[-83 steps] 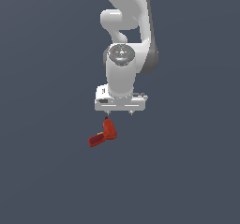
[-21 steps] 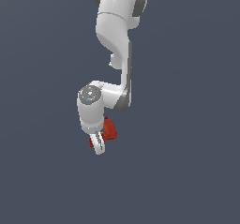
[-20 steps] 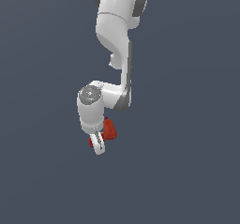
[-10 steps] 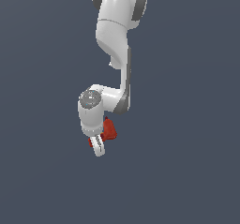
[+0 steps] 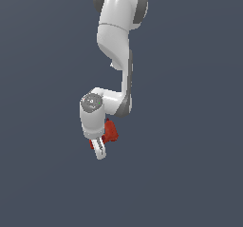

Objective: Pick up the object and move it to a goal position.

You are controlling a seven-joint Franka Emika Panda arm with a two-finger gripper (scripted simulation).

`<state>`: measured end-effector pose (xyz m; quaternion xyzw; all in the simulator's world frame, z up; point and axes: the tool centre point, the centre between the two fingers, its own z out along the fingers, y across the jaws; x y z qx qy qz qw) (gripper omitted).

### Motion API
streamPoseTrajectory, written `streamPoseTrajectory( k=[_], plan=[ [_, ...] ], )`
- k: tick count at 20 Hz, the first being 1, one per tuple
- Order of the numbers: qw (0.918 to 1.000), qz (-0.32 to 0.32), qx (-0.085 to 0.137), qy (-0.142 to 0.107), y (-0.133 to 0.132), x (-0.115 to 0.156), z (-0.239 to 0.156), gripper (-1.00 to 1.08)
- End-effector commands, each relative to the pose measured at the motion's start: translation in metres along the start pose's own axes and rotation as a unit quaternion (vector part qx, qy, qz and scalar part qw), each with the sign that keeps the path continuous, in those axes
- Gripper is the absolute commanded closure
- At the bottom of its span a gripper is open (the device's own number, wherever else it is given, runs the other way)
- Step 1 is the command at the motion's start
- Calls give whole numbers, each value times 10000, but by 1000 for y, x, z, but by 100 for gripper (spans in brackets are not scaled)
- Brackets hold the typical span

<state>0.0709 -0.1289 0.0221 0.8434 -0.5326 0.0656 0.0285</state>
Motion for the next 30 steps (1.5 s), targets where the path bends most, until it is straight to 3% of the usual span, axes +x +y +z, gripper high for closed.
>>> streamPoseTrajectory(
  k=[1, 16, 30],
  plan=[
    [10000, 0, -5, 1, 1, 0, 1, 108],
    [10000, 1, 2, -4, 5, -7, -27, 108],
    [10000, 7, 6, -19, 26, -34, -140, 108]
  ],
)
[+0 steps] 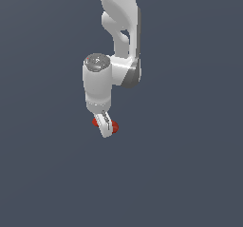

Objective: Pick up the object and move it to a goal position.

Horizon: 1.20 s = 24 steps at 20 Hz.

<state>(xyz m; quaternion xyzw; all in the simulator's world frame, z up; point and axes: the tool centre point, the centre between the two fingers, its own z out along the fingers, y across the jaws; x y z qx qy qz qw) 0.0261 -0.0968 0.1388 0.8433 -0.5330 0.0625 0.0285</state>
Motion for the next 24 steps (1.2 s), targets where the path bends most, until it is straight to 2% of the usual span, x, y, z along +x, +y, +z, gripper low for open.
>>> streamPoseTrajectory(
  k=[1, 17, 24],
  plan=[
    [10000, 4, 23, 5, 4, -5, -27, 108],
    [10000, 10, 12, 28, 32, -42, -196, 108],
    [10000, 10, 10, 35, 41, -56, -257, 108]
  ],
)
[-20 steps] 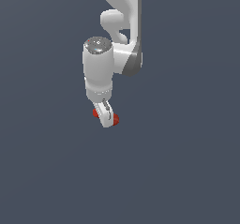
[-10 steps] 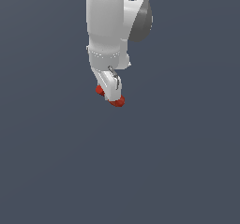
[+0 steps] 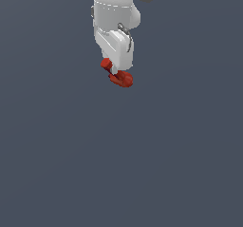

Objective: Pick up the object and move it to a goal position.

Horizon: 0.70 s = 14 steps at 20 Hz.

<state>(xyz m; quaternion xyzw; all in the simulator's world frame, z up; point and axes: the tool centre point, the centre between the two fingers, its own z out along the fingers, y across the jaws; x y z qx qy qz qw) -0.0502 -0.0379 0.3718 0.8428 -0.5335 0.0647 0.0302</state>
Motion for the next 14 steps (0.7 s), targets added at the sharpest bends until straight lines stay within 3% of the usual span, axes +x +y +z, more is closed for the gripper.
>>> streamPoseTrajectory(
  k=[1, 8, 14],
  plan=[
    [10000, 1, 12, 8, 2, -4, -21, 108],
    [10000, -7, 13, 5, 5, -11, -53, 108],
    [10000, -13, -2, -2, 5, -13, -56, 108]
  ],
)
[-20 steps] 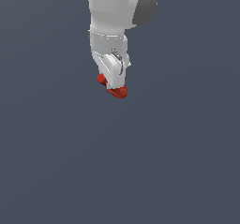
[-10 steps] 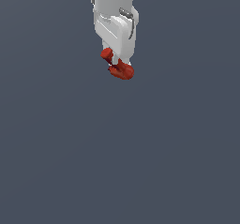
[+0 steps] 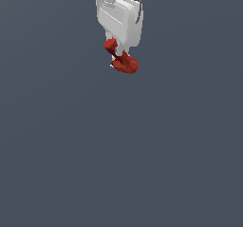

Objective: Pick up the object and move it to a goal position.

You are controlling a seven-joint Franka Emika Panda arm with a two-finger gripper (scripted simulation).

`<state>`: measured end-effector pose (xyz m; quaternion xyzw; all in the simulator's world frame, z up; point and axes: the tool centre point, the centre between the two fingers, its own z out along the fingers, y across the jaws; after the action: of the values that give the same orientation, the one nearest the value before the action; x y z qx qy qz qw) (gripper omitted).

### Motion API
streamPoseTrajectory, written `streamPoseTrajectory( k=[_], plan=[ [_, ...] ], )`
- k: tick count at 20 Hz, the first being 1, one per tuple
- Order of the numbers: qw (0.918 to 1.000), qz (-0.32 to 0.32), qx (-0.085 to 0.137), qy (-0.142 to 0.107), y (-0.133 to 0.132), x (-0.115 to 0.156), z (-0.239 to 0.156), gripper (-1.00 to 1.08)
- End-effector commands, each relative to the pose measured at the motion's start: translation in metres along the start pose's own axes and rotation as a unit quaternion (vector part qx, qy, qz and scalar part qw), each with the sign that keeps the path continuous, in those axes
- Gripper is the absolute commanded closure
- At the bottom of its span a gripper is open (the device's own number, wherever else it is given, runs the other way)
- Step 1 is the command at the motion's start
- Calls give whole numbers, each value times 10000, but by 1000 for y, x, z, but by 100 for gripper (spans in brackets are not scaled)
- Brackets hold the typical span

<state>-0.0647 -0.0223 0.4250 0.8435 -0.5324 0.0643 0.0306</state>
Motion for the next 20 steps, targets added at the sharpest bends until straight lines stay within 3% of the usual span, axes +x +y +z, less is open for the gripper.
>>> streamPoseTrajectory(
  k=[1, 20],
  plan=[
    [10000, 0, 2, 0, 0, 0, -1, 108],
    [10000, 2, 2, 3, 4, -40, -82, 108]
  ],
)
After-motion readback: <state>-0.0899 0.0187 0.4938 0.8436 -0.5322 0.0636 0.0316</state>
